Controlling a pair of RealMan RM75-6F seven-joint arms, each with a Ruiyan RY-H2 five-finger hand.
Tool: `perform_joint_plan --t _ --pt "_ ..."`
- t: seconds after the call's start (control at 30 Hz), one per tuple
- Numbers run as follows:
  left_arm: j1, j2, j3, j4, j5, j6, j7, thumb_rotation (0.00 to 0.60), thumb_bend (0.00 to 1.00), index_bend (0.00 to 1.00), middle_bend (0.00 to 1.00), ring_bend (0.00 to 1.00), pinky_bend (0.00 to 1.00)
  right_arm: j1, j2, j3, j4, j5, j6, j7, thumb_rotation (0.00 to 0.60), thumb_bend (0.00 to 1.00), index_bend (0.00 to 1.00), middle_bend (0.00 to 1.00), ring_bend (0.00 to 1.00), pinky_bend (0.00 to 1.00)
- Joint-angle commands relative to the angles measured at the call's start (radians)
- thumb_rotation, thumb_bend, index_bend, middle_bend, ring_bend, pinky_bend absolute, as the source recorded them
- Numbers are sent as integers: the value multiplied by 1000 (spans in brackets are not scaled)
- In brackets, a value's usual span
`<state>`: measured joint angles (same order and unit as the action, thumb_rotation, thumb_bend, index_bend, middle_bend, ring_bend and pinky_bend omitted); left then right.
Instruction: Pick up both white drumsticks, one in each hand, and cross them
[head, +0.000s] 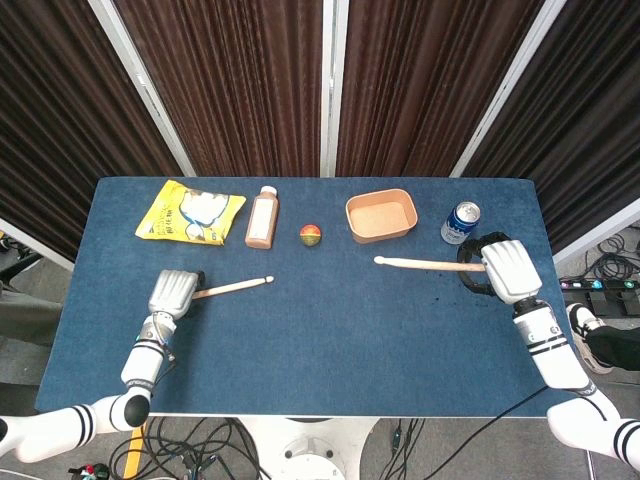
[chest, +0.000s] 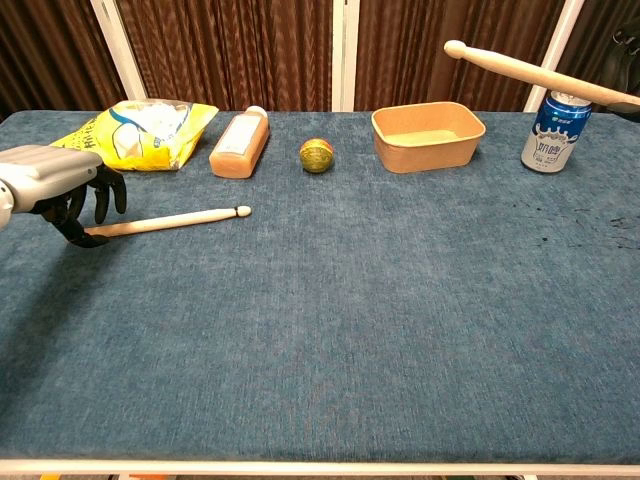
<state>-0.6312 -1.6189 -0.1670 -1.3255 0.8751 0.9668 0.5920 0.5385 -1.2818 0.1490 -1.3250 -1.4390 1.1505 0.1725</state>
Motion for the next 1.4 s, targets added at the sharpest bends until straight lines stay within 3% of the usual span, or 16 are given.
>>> perform_joint_plan --t 0.03,0.57,1.1,1.4 --pt "-12 -13 3 24 -17 -6 15 600 268 408 488 557 618 0 -1 0 2 1 -2 1 600 814 695 647 436 351" --pt "-33 -43 23 98 -58 -25 41 600 300 452 509 557 622 -2 -7 0 14 10 -13 4 600 813 696 647 437 351" --pt "-44 -39 29 96 -67 -30 42 600 344 457 515 557 628 -4 -16 -2 27 13 -20 8 600 813 698 648 438 351" --pt "-41 -54 32 126 -21 -15 -4 600 424 555 594 609 648 -13 -17 -6 27 13 -14 11 600 814 699 648 441 351"
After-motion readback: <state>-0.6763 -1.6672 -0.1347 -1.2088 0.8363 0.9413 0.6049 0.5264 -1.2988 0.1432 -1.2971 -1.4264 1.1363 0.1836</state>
